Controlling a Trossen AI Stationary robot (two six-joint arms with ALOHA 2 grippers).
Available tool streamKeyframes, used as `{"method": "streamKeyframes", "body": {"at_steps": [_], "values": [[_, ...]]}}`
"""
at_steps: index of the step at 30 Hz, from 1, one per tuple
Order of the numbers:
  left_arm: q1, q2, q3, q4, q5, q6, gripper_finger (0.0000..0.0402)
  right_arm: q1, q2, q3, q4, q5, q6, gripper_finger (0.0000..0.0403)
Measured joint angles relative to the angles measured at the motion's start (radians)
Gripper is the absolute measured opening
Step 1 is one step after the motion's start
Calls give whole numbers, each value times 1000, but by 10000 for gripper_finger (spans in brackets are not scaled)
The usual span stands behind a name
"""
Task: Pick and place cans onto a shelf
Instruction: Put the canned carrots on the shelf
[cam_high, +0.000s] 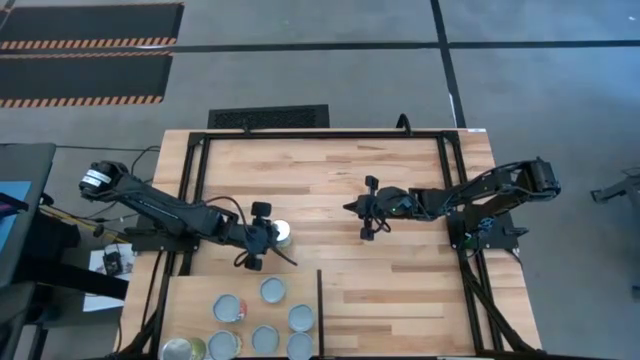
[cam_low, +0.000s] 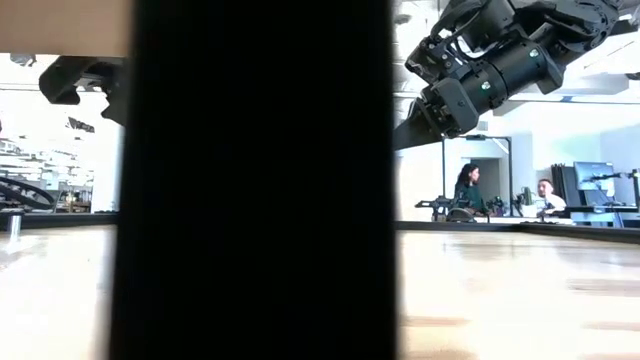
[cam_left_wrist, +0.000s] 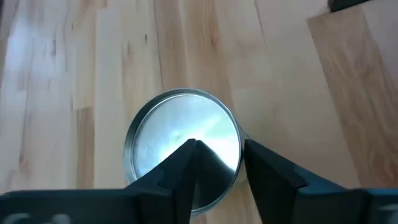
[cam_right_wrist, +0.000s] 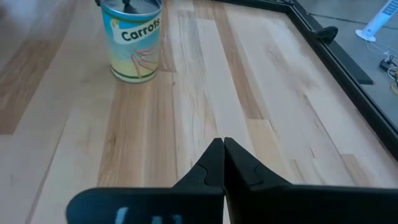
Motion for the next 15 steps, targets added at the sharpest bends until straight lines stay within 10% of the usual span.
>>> {"method": "streamKeyframes", "body": {"at_steps": [7, 15], "values": [[-2, -5, 6, -21, -18, -15, 16, 0, 0, 0, 0, 0, 3, 13], [-4, -38, 150, -237, 20, -31, 0, 0, -1, 0, -5, 0, -4, 13]]}}
